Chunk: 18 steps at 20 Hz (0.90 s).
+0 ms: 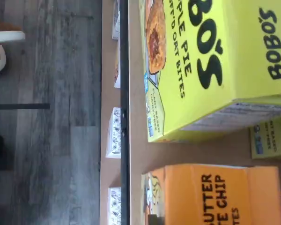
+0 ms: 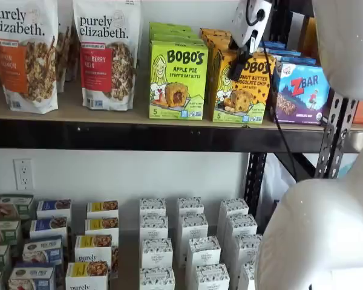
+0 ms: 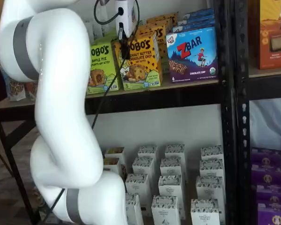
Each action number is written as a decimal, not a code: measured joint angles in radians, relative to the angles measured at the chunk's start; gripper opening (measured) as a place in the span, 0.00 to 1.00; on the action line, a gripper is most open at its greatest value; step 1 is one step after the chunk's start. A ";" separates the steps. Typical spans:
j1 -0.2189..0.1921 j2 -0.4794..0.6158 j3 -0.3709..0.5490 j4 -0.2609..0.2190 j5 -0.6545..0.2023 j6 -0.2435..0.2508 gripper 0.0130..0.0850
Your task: Pick up the orange box on the top shelf, the fifth box from the left
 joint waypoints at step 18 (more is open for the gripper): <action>-0.005 0.011 -0.066 -0.006 0.116 0.007 0.17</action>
